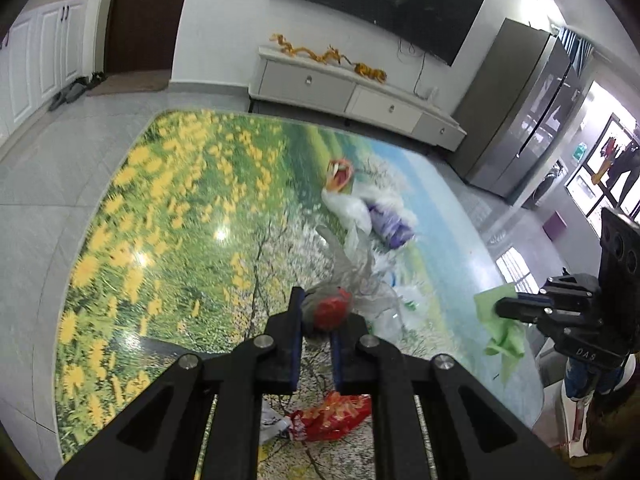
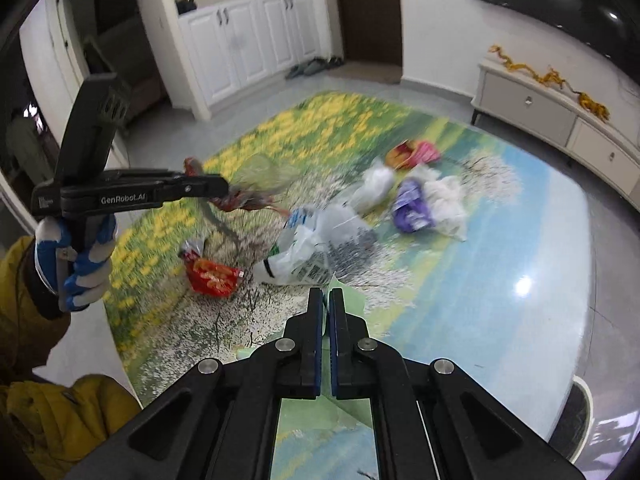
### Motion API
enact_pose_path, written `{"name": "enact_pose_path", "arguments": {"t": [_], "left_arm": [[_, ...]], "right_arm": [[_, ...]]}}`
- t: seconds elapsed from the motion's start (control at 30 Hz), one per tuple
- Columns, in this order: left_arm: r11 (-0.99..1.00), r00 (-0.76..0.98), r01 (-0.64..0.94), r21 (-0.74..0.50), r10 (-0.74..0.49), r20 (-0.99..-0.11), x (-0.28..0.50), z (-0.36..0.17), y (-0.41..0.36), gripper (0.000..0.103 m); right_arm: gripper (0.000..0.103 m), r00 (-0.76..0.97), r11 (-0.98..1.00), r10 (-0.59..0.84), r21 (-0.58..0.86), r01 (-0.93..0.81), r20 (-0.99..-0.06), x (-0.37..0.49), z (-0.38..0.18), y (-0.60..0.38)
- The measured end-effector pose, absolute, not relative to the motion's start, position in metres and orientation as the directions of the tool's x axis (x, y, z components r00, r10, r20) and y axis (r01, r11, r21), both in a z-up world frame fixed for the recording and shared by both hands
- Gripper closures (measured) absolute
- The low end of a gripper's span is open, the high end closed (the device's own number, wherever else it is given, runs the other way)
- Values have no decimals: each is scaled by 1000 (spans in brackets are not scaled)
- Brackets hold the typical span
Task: Collect trash
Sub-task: 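Return to table and grasp clear plastic wrapper with left tool, then carry clear wrapper to the bin and open left tool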
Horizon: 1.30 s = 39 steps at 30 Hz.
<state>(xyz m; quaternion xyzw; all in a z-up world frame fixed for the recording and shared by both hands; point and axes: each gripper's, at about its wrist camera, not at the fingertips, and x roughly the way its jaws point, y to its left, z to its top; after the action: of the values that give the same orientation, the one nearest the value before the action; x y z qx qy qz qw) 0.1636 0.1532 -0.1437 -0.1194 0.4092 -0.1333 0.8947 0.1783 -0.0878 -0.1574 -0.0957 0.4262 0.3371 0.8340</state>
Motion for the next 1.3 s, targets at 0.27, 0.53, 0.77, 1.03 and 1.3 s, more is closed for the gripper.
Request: {"name": "enact_pose_path", "arguments": {"t": [0.27, 0.53, 0.77, 1.03, 1.3], "left_arm": [[934, 644, 221, -281, -356, -677, 167, -99, 105, 93], [887, 574, 389, -249, -444, -688, 201, -77, -17, 93], [820, 448, 524, -231, -496, -744, 238, -93, -169, 92], [787, 329, 571, -233, -479, -814, 275, -147, -303, 91], [771, 214, 549, -323, -504, -837, 305, -206, -363, 67]], "right_arm": [[101, 560, 836, 471, 143, -529, -682, 173, -120, -168], [101, 704, 938, 335, 149, -313, -627, 175, -102, -286], [100, 733, 988, 131, 148, -42, -668, 196, -134, -387], [100, 667, 968, 43, 197, 157, -744, 232, -205, -469], [94, 607, 918, 30, 262, 298, -794, 255, -265, -517]]}}
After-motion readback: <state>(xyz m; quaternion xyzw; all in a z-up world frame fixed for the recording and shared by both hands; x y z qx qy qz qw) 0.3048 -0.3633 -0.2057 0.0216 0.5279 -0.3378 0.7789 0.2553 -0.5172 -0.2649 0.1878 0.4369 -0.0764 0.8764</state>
